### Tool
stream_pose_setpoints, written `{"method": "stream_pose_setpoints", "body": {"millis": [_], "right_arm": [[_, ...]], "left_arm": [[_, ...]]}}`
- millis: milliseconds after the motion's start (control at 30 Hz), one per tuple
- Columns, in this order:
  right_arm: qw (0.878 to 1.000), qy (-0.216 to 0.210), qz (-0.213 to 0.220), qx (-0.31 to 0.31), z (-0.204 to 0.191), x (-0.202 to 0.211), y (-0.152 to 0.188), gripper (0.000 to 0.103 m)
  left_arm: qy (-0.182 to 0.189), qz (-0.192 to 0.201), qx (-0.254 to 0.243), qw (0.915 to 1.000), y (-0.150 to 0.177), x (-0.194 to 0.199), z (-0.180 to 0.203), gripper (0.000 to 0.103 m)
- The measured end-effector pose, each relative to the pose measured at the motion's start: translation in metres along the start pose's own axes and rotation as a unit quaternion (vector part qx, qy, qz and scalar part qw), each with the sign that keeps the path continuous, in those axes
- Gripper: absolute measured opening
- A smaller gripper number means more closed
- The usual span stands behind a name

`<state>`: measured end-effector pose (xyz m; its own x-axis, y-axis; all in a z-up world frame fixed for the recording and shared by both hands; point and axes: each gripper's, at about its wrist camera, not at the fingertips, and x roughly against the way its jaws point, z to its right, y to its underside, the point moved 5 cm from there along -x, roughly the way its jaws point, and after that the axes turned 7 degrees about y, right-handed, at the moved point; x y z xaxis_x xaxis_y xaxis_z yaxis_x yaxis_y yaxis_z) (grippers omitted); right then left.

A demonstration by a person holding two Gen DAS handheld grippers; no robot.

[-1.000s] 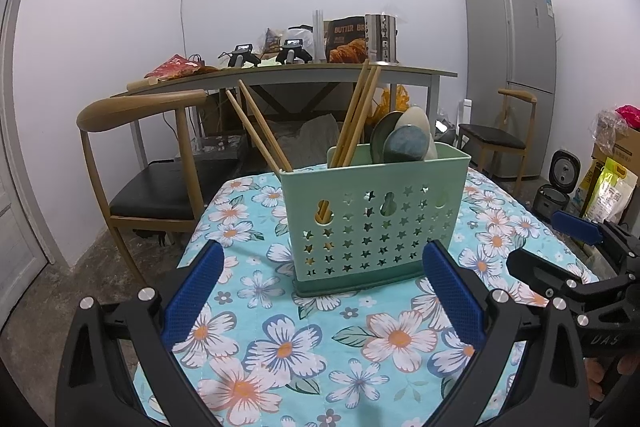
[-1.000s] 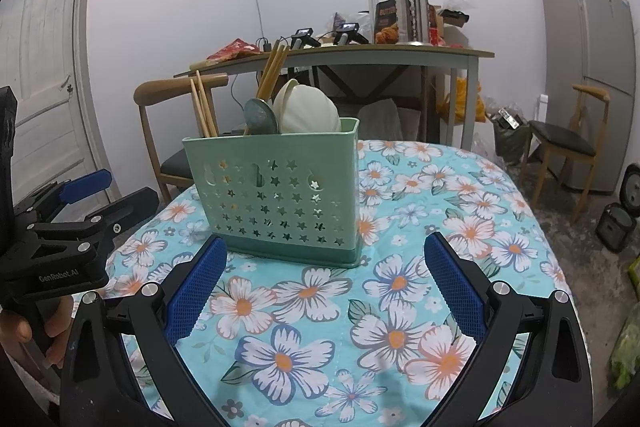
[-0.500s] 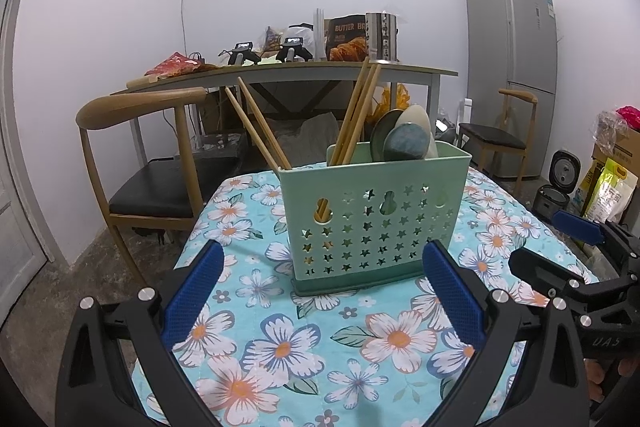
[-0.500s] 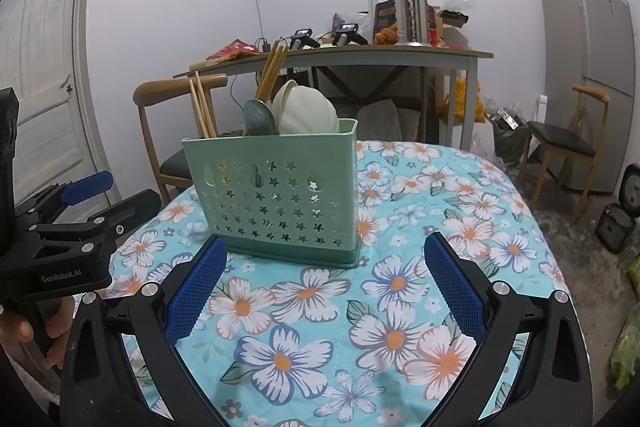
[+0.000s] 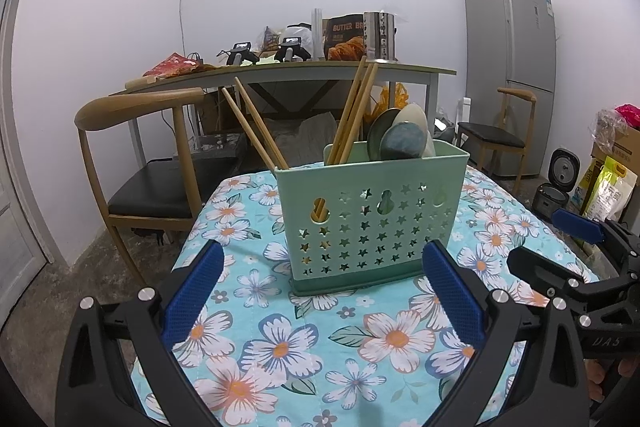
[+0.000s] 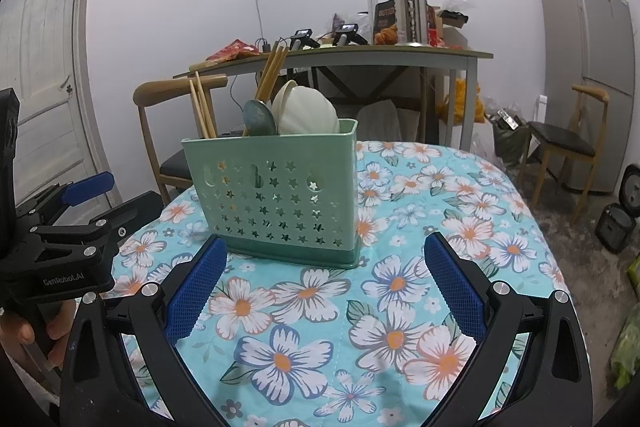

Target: Organize utensils

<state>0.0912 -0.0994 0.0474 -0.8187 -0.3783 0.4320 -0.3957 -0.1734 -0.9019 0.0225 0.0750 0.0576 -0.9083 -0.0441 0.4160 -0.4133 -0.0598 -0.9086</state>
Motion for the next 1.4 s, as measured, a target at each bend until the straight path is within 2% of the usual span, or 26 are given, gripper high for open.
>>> {"method": "stream_pose_setpoints", "body": {"millis": [1400], "right_arm": [[1.0,0.0,-0.003,-0.003,0.0016,-0.0014,0.0008,0.095]], "left_arm": [[0.004,-0.013,-0.001,0.9999,0.0036,-0.0085,0.0051,0.097]]}}
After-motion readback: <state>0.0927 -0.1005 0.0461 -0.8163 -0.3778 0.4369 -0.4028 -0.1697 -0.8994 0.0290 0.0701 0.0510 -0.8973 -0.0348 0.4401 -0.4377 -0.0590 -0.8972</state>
